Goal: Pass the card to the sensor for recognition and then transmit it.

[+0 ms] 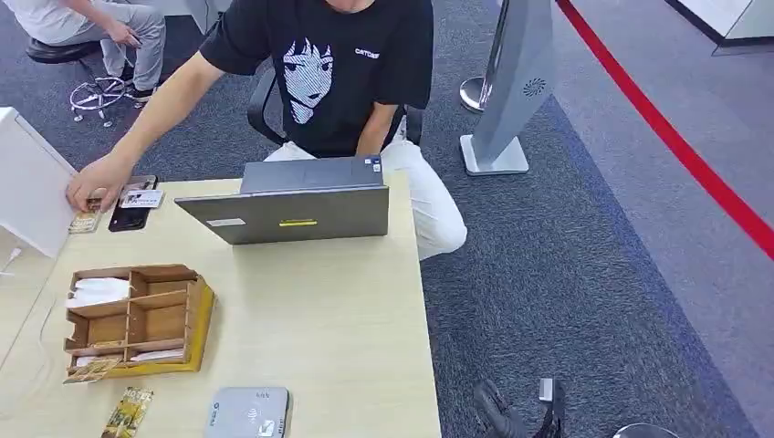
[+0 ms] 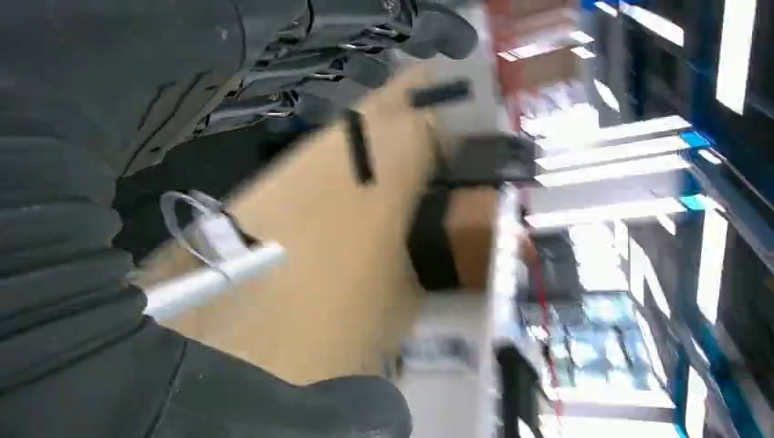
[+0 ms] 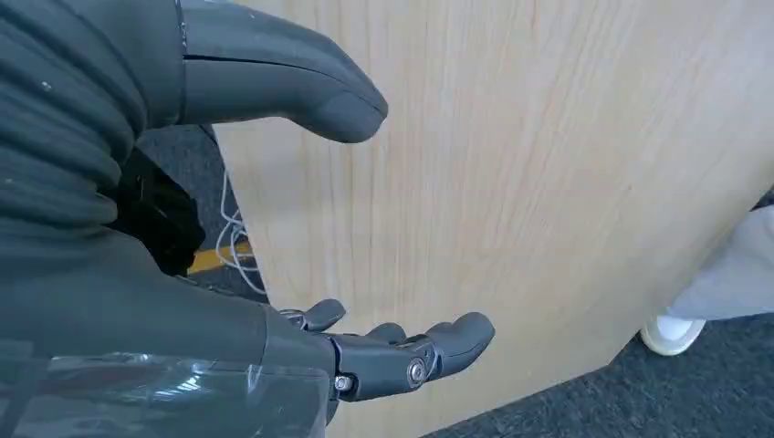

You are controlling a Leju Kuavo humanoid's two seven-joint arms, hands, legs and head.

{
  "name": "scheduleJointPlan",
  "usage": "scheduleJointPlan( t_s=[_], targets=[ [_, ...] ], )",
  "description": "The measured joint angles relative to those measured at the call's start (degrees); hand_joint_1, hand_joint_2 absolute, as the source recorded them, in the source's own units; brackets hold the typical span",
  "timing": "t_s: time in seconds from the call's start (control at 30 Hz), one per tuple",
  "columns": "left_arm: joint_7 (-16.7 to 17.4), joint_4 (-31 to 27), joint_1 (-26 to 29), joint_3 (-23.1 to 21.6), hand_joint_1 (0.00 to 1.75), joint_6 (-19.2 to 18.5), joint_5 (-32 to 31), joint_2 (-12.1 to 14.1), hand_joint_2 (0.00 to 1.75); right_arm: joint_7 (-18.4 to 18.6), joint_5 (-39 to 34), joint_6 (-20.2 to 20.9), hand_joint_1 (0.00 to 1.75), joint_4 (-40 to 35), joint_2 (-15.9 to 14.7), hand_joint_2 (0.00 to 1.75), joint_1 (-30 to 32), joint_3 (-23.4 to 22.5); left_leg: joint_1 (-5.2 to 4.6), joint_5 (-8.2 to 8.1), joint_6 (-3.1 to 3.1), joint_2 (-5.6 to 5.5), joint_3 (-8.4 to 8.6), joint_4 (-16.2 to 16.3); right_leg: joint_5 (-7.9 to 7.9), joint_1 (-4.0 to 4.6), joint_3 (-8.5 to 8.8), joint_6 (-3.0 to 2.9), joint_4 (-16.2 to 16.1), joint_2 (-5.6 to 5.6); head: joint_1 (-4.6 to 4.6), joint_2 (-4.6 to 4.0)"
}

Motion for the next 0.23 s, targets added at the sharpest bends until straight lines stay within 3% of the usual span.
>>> scheduleJointPlan(
  t_s=[0.13, 0.23],
  targets=[
    [0.77, 8.63, 0.59, 3.24, 0.00, 12.64, 3.09, -3.81, 1.75, -0.09, -0.68, 0.96, 0.00, 0.35, 0.00, 1.75, -0.90, 0.09, 0.01, 0.01, 0.00, -0.04, -0.02, 0.00, -0.01, 0.00, 0.03, 0.00, 0.00, -0.07, 0.02, 0.00],
    [3.72, 15.47, 0.82, 3.29, 0.00, 16.13, 4.51, -5.21, 1.75, -0.65, -0.68, 1.09, 0.00, 1.07, 0.00, 1.75, -1.93, 0.53, -0.01, 0.00, 0.01, -0.05, -0.01, 0.00, 0.00, -0.01, 0.06, 0.01, 0.00, -0.08, 0.02, 0.00]
  ],
)
